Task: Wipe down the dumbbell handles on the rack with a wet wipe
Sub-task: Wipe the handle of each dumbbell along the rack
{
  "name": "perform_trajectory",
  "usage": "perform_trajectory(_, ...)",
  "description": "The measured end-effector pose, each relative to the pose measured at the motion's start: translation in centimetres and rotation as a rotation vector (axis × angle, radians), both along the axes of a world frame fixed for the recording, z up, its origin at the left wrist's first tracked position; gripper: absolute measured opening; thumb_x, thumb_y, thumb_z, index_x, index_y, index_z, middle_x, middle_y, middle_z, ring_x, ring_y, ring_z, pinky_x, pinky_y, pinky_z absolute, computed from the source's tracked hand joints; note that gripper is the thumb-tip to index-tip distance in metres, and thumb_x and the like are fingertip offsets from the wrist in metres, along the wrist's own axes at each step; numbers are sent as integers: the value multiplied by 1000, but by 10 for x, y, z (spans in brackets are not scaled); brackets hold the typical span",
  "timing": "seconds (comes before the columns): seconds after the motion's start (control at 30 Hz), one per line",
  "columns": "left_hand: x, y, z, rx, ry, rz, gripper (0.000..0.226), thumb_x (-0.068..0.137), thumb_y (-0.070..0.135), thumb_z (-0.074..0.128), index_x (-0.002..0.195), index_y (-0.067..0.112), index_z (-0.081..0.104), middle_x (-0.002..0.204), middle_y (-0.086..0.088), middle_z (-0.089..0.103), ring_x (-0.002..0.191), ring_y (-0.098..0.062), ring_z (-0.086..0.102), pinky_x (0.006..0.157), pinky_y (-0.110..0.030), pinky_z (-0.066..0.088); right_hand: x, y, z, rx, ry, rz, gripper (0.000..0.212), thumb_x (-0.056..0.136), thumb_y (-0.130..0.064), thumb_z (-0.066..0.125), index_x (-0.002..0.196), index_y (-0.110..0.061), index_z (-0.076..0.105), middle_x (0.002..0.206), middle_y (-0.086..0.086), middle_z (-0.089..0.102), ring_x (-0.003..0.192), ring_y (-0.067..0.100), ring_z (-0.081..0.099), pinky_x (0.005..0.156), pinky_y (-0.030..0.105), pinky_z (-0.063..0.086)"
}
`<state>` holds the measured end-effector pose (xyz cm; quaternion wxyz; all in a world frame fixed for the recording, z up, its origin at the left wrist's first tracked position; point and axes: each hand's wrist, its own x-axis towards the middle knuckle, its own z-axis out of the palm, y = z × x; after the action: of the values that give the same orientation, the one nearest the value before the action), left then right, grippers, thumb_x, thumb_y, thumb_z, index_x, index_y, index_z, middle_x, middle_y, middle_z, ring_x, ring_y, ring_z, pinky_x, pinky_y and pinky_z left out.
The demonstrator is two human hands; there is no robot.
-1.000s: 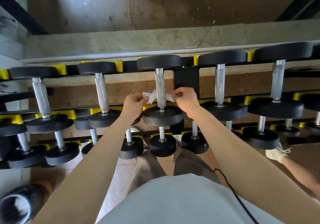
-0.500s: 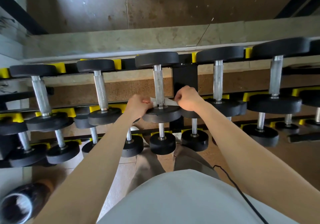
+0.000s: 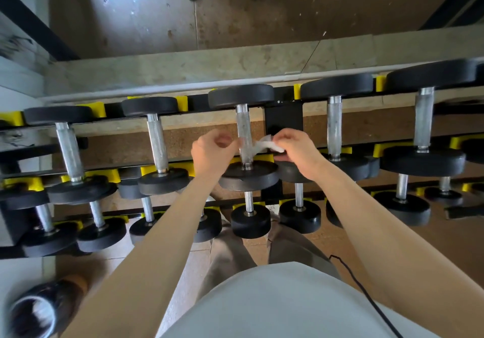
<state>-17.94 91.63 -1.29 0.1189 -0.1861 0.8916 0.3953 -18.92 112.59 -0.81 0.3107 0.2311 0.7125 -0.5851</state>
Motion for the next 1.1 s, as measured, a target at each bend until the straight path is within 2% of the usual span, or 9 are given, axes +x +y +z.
perform_trajectory(0.07, 3, 17, 2, -43, 64, -3, 30, 83, 48, 75, 101, 23, 78, 87, 12, 76, 79, -3, 68, 78, -23, 54, -2, 3, -1, -111, -45, -125, 16, 98, -5, 52, 95, -14, 64, 123, 15, 57, 111, 30, 64, 91, 44, 59)
perform_trajectory(0.17, 10, 32, 2, -138, 158, -32, 25, 90, 40, 72, 101, 19, 80, 85, 6, 76, 70, -10, 66, 68, -27, 54, -2, -7, -7, -97, -53, -175, 14, 98, -6, 52, 99, -14, 63, 121, 15, 57, 105, 30, 68, 90, 43, 59)
perform_trajectory(0.3, 15, 35, -3, -306, 233, -149, 22, 94, 30, 68, 83, 14, 79, 69, -2, 69, 56, -21, 56, 54, -30, 44, 0, -25, -10, -35, -40, -181, 13, 97, -5, 53, 96, -15, 62, 113, 13, 61, 98, 27, 70, 85, 39, 61)
perform_trajectory(0.43, 17, 37, 0, -320, 297, -173, 22, 92, 19, 70, 73, 8, 70, 64, -3, 64, 52, -13, 45, 56, -25, 33, 1, -34, -15, -23, -21, -160, 19, 95, -3, 57, 109, -12, 63, 115, 10, 62, 103, 25, 67, 86, 40, 61)
perform_trajectory(0.53, 15, 35, 0, -243, 246, -116, 18, 95, 18, 67, 81, 7, 68, 75, -2, 67, 61, -11, 48, 63, -26, 34, 2, -35, -17, -63, -20, -154, 34, 93, -5, 60, 127, -10, 60, 121, 10, 63, 107, 24, 66, 91, 41, 59)
perform_trajectory(0.73, 13, 13, -5, -23, 56, 66, 13, 104, 21, 51, 102, 12, 60, 89, 3, 61, 79, -11, 55, 72, -26, 46, 6, -31, -20, 7, 28, 37, 48, 83, -3, 75, 129, -11, 64, 121, 4, 69, 114, 16, 64, 103, 37, 51)
perform_trajectory(0.87, 12, -1, -2, 95, 19, 174, 14, 107, 23, 41, 104, 15, 52, 87, 7, 52, 80, -7, 51, 71, -20, 41, 8, -28, -22, 62, 69, 68, 31, 84, -4, 75, 112, -15, 73, 106, 1, 72, 102, 14, 67, 97, 36, 55)
perform_trajectory(1.03, 11, -18, 1, 233, 41, 311, 25, 108, 25, 34, 92, 15, 51, 81, 1, 48, 73, -12, 44, 72, -29, 40, 6, -24, -18, 69, 121, -12, 15, 88, -7, 72, 98, -17, 75, 97, 0, 72, 97, 18, 68, 80, 25, 57)
perform_trajectory(1.1, 13, -26, -2, 283, 32, 256, 31, 108, 30, 37, 85, 18, 54, 77, -4, 51, 69, -14, 46, 68, -33, 42, 5, -23, -17, 71, 163, -62, 13, 89, -8, 71, 97, -17, 74, 95, -2, 70, 95, 16, 67, 78, 25, 56)
